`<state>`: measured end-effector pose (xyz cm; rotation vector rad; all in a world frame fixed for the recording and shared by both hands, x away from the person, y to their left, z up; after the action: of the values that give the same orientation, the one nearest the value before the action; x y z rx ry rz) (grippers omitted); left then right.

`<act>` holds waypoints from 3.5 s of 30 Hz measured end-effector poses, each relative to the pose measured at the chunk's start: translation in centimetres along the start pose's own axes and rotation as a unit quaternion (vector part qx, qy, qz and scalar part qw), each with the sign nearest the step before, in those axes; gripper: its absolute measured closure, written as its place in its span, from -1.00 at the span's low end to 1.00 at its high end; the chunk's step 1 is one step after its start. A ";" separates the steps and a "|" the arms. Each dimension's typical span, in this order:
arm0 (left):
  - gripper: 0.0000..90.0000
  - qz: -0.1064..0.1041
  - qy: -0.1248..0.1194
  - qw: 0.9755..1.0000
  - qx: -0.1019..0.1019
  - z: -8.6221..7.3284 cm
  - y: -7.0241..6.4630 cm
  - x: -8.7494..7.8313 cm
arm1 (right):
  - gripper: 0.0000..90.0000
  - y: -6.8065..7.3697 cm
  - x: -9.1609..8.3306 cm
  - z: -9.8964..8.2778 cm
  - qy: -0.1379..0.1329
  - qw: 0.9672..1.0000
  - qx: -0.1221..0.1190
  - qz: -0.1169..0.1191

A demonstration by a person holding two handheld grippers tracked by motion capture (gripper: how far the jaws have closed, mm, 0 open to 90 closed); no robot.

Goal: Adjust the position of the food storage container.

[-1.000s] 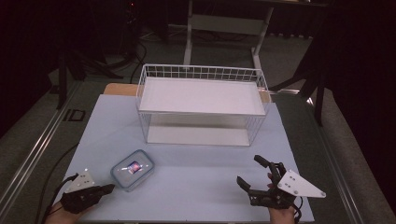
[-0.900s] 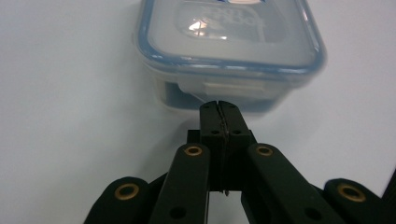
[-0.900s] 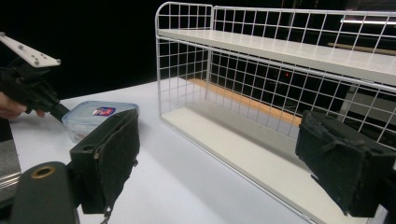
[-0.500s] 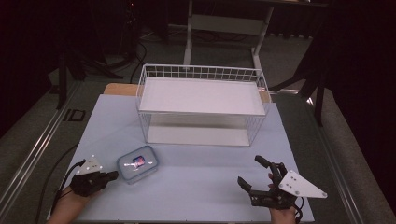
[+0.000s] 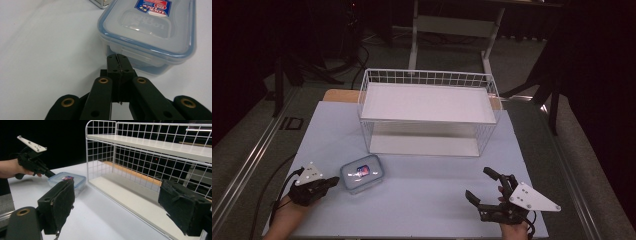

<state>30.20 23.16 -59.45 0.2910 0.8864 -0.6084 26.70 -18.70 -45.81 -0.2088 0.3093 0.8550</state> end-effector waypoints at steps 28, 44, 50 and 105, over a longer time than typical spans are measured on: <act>1.00 -0.022 0.010 1.000 0.008 6.1 -3.0 5.7 | -0.69 0.2 0.2 -0.3 0.007 1.000 -0.005 -0.002; 1.00 -0.023 0.017 1.000 -0.002 7.1 -4.4 5.7 | -0.69 0.1 0.3 -0.3 0.008 1.000 -0.006 -0.001; 1.00 -0.020 0.016 1.000 -0.003 8.1 -4.7 6.5 | -0.69 0.3 0.1 -0.2 0.006 1.000 -0.009 0.000; -0.37 -0.133 -0.051 0.990 0.001 11.3 -9.5 4.8 | -0.69 1.3 1.0 -1.2 0.035 0.999 -0.012 0.030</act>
<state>33.88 8.40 -56.26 0.1423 0.8318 -0.8632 26.07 -17.50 -47.36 -0.2539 0.3724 0.9116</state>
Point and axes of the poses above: each handheld gripper's, and its own axes: x roughly forward along the jaws, z roughly out of its top, y roughly to its left, the point moved 10 cm from there along x, roughly forward along the jaws, and after that the axes turned 12 degrees about y, right-handed, at the moved point
